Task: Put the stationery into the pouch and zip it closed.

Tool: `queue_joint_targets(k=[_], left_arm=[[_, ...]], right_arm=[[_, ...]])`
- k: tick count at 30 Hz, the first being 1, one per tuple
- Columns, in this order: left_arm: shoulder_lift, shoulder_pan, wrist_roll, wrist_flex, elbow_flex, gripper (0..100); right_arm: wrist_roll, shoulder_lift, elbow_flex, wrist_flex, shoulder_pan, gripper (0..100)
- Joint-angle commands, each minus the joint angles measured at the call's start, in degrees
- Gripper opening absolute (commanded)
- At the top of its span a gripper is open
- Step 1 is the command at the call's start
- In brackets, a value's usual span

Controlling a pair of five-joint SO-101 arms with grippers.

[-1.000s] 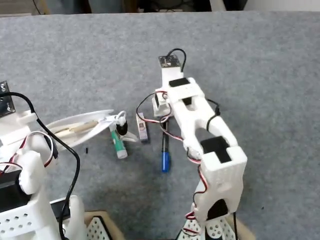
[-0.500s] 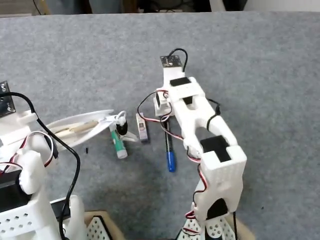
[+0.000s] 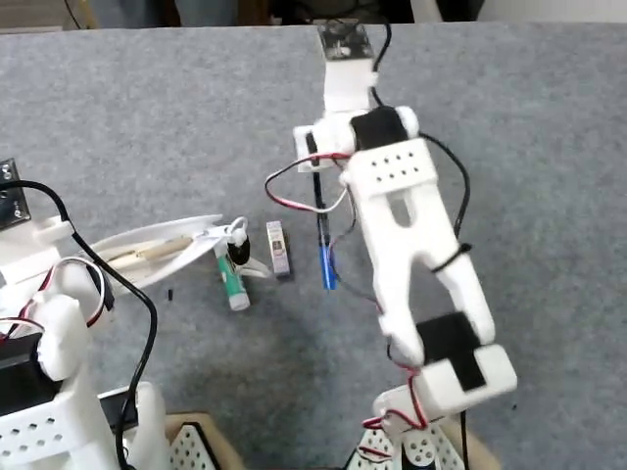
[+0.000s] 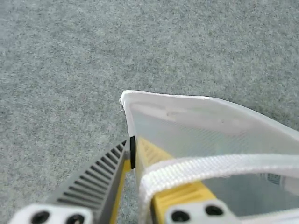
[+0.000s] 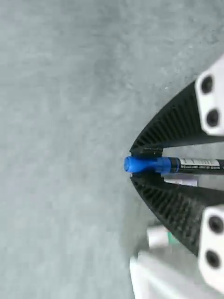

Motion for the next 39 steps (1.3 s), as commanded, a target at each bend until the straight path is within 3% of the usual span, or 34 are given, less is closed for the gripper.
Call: queue_joint_targets(k=[1, 14, 19, 25, 39], left_arm=[[-1.23, -0.48, 0.26, -2.02, -1.89, 3], [-1.23, -0.57, 0.26, -2.02, -1.89, 3], [-1.23, -0.57, 0.26, -2.02, -1.89, 3], [-1.23, -0.22, 0.26, -1.93, -1.89, 3], [-1.23, -0.13, 0.26, -1.93, -1.89, 3]], right_arm=[[-0.53, -7.78, -4.88, 0.79, -4.40, 1.1], [-0.53, -27.65, -4.88, -7.74, -8.53, 1.1], [-0.53, -32.84, -4.88, -13.10, -14.24, 1.1], [-0.53, -34.15, -4.79, -18.73, -21.71, 1.1], [-0.53, -34.42, 8.66, -37.63, -25.49, 1.1]])
